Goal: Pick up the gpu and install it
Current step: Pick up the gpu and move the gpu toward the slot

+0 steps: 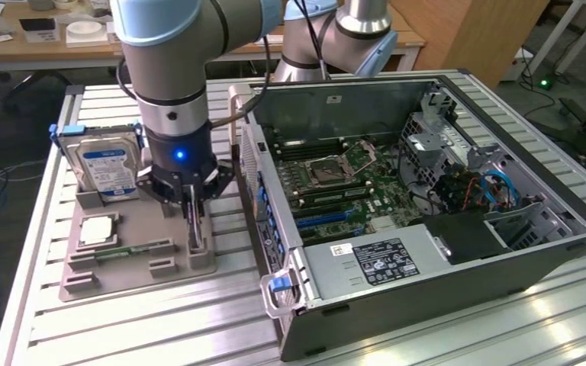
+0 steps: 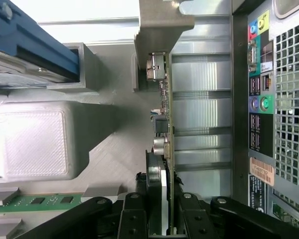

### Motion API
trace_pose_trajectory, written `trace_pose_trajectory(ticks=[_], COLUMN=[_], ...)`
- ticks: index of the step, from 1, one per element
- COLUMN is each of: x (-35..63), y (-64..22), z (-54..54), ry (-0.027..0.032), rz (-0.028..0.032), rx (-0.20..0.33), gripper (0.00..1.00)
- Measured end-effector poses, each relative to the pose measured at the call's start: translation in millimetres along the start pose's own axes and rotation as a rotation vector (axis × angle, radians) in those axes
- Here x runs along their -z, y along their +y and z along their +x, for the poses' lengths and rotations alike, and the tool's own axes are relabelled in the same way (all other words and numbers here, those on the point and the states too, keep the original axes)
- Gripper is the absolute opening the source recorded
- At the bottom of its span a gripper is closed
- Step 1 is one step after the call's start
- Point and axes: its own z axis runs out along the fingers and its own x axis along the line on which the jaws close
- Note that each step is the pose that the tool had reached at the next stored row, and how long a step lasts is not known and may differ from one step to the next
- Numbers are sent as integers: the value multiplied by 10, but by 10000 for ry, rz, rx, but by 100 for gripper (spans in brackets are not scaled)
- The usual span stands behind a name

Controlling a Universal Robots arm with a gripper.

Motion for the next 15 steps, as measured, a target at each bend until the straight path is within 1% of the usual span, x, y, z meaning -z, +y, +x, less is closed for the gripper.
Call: trace_pose_trajectory(ticks=[4, 15], x=[54, 183], y=[-1, -2], z=[-1, -2], ry=[0, 2], rz=[-17, -35], rx=[-1, 0], gripper=[28, 28])
